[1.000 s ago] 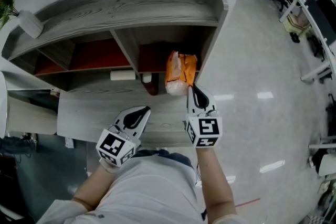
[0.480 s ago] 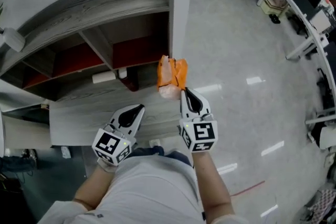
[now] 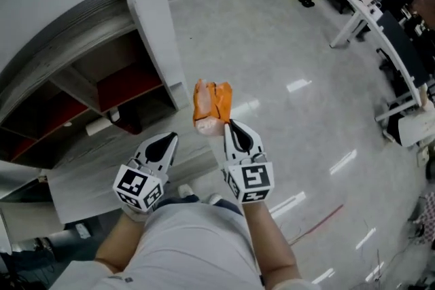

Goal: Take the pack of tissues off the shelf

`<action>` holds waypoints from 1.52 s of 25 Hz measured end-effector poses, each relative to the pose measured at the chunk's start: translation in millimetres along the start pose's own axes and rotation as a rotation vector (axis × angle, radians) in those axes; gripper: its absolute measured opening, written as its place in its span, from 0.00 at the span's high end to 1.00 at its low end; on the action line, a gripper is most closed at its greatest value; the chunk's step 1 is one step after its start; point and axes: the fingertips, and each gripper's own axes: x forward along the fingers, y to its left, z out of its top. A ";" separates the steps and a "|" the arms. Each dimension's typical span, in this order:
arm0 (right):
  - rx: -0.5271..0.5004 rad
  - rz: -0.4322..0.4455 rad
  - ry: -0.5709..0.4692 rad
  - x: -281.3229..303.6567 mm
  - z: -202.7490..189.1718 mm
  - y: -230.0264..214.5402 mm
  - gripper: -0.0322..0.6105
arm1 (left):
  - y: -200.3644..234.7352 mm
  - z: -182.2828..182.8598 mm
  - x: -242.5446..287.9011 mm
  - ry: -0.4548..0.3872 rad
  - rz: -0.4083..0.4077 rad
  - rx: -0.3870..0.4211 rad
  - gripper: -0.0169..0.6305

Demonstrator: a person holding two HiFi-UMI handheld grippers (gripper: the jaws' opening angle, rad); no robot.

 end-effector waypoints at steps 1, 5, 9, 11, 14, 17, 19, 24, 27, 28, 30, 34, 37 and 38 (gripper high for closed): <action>0.003 -0.022 -0.002 -4.0 -1.4 -5.0 0.92 | -1.3 -0.8 5.0 -0.001 -0.018 0.003 0.95; 0.029 -0.128 -0.011 -35.2 -1.4 -41.8 0.92 | -26.5 2.0 32.7 0.002 -0.090 0.016 0.95; 0.056 -0.205 -0.012 -66.4 -10.4 -71.4 0.92 | -56.0 5.7 57.7 0.005 -0.166 0.031 0.95; 0.069 -0.240 -0.013 -72.9 -17.6 -74.3 0.92 | -58.9 -0.3 63.8 0.008 -0.199 0.036 0.95; 0.083 -0.285 -0.022 -85.6 -21.9 -81.8 0.92 | -68.2 -1.4 71.8 0.011 -0.238 0.044 0.95; 0.094 -0.313 -0.022 -101.5 -17.9 -91.6 0.92 | -82.0 6.7 77.5 0.014 -0.260 0.050 0.95; 0.096 -0.327 -0.017 -107.5 -20.7 -93.5 0.92 | -84.5 6.1 78.1 0.017 -0.269 0.052 0.95; 0.085 -0.344 -0.019 -114.7 -18.5 -95.1 0.92 | -85.9 3.9 78.7 0.024 -0.273 0.058 0.95; 0.099 -0.353 -0.023 -111.9 -21.7 -92.0 0.92 | -80.6 -1.9 76.8 0.029 -0.273 0.056 0.95; 0.104 -0.358 -0.024 -109.6 -24.9 -92.1 0.92 | -78.0 -3.6 76.8 0.029 -0.274 0.056 0.95; 0.113 -0.360 -0.025 -104.7 -29.1 -91.0 0.92 | -73.1 -5.5 76.0 0.029 -0.271 0.055 0.95; 0.119 -0.358 -0.029 -104.0 -25.0 -93.3 0.92 | -72.7 1.1 72.9 0.035 -0.258 0.052 0.95; 0.126 -0.364 -0.036 -104.4 -21.0 -97.6 0.92 | -73.9 3.8 72.8 0.044 -0.252 0.048 0.95; 0.130 -0.365 -0.039 -103.3 -21.7 -97.8 0.92 | -73.1 2.4 72.7 0.047 -0.252 0.049 0.95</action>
